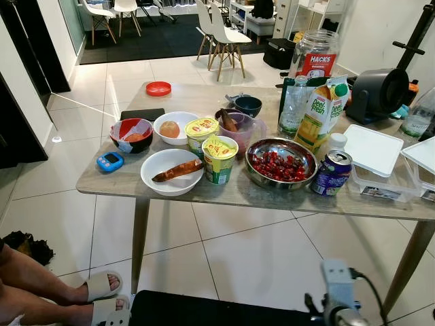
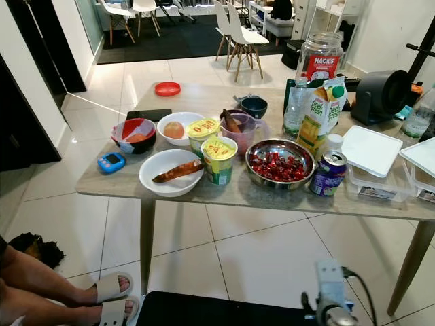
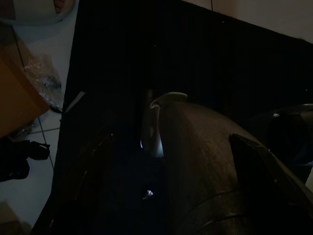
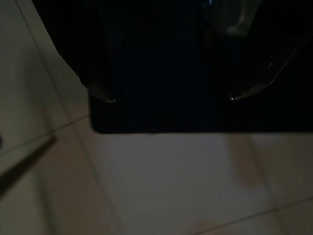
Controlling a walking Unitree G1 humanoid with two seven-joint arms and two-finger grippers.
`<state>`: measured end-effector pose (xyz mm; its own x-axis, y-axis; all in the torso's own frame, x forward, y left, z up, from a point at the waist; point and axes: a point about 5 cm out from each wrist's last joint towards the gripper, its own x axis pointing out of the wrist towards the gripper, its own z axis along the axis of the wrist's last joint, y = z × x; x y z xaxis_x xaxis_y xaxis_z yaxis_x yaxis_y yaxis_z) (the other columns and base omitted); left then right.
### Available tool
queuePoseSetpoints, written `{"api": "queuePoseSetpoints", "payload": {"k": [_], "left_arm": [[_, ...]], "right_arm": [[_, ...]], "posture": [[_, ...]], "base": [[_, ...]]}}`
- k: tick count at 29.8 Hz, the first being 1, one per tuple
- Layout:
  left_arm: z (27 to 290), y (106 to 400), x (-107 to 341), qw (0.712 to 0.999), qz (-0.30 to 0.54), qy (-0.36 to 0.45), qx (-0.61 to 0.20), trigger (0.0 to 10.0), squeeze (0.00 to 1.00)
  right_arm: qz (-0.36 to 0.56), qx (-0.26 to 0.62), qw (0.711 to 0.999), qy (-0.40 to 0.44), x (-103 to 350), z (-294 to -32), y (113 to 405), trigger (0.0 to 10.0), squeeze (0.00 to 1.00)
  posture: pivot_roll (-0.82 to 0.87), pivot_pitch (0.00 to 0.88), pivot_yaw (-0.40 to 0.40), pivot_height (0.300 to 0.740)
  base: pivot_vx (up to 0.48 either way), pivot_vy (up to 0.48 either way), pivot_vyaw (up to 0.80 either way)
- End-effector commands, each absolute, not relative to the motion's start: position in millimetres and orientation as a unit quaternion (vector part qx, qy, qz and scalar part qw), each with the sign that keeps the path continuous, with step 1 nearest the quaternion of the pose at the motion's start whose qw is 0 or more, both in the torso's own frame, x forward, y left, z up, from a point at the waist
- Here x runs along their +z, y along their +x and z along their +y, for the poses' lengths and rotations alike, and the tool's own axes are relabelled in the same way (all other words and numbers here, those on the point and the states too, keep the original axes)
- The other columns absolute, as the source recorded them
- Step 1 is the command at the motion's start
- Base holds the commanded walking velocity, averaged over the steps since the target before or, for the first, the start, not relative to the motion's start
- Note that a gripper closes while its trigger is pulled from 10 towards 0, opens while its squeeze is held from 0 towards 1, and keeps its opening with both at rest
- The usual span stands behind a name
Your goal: Restocking fridge
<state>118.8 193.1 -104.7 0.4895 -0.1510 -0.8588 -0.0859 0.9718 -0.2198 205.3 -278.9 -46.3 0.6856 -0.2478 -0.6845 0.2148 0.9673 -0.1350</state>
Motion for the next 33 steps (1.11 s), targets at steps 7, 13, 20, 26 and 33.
{"api": "queuePoseSetpoints", "payload": {"k": [7,13,20,26,33], "left_arm": [[188.2,113.9,-106.5,0.85,0.509,-0.13,-0.026,10.0,0.0],[191.2,115.3,-105.7,0.852,0.507,-0.128,-0.024,10.0,0.0],[191.4,116.5,-105.3,0.853,0.506,-0.13,-0.026,10.0,0.0],[191.5,115.0,-105.6,0.852,0.506,-0.131,-0.025,10.0,0.0],[192.6,112.3,-106.2,0.85,0.509,-0.131,-0.024,10.0,0.0]], "right_arm": [[0.279,-0.134,0.949,0.067,-16.5,-315.2,216.5,10.0,0.0],[0.195,-0.063,0.974,0.096,15.6,-334.1,231.3,10.0,0.0],[0.141,0.085,0.978,0.124,47.2,-346.1,235.5,10.0,0.0],[0.093,0.179,0.968,0.149,70.3,-350.0,235.6,10.0,0.0],[-0.041,0.214,0.962,0.163,114.5,-352.0,253.3,10.0,0.0]], "posture": [[-0.04,0.0,-0.008,0.74],[-0.04,0.0,-0.007,0.74],[-0.05,0.0,-0.006,0.74],[-0.04,0.0,-0.007,0.74],[-0.05,0.0,-0.001,0.74]], "base": [[0.0,0.0,0.0],[0.0,0.0,0.0],[0.0,0.0,0.0],[0.0,0.0,0.0],[0.0,0.0,0.0]]}}
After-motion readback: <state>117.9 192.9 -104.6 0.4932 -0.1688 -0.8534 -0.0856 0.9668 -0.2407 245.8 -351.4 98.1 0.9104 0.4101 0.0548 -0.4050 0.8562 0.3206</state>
